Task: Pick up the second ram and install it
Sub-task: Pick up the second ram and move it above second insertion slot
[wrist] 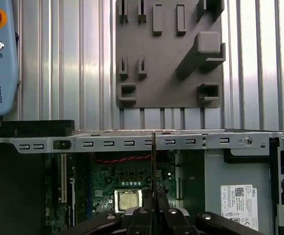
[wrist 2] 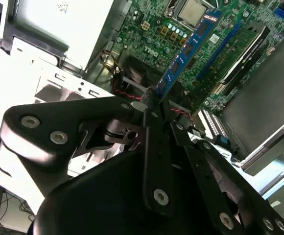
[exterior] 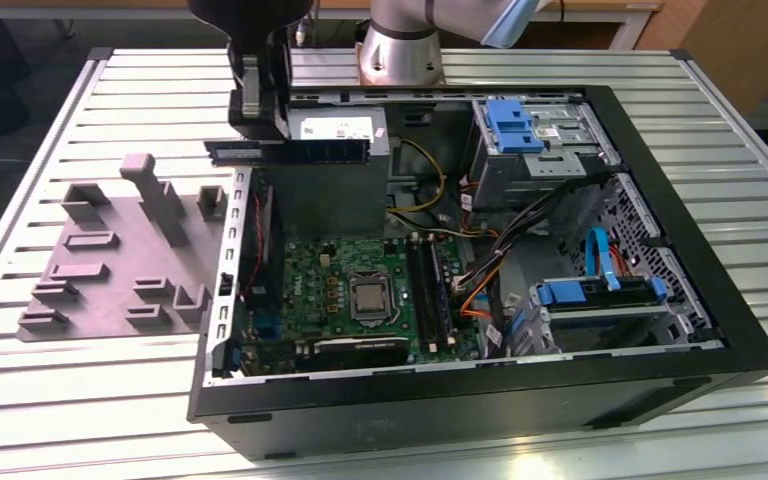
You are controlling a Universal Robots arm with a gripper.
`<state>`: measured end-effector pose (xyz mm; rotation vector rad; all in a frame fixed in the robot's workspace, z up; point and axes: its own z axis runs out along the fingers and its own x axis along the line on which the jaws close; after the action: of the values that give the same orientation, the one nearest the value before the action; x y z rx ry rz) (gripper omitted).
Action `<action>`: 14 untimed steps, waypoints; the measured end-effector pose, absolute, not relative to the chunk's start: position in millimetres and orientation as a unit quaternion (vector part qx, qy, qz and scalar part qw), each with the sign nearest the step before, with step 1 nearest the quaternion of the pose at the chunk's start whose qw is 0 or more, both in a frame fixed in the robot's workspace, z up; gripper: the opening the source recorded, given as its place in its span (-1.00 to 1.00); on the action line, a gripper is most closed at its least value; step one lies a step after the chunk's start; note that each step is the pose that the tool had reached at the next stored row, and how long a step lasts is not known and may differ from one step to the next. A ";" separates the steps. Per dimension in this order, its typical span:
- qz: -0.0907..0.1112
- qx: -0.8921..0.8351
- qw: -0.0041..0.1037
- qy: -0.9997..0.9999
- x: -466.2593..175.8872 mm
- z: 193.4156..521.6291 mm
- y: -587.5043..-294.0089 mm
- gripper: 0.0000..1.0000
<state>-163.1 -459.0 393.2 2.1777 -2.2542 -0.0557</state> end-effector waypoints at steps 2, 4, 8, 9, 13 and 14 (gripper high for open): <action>-0.018 0.695 0.003 -0.719 -160.6 393.3 -459.0 -0.72; -0.018 0.695 0.003 -0.719 -158.0 393.2 -459.0 -0.72; -0.018 0.695 0.003 -0.719 -153.1 393.3 -459.0 -0.72; -0.018 0.695 0.003 -0.719 -151.7 393.3 -459.0 -0.72; -0.018 0.695 0.003 -0.719 -146.8 393.2 -459.0 -0.72; -0.018 0.695 0.003 -0.719 -145.6 393.2 -459.0 -0.72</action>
<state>-145.6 -459.0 393.2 2.1777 -2.2541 -0.0557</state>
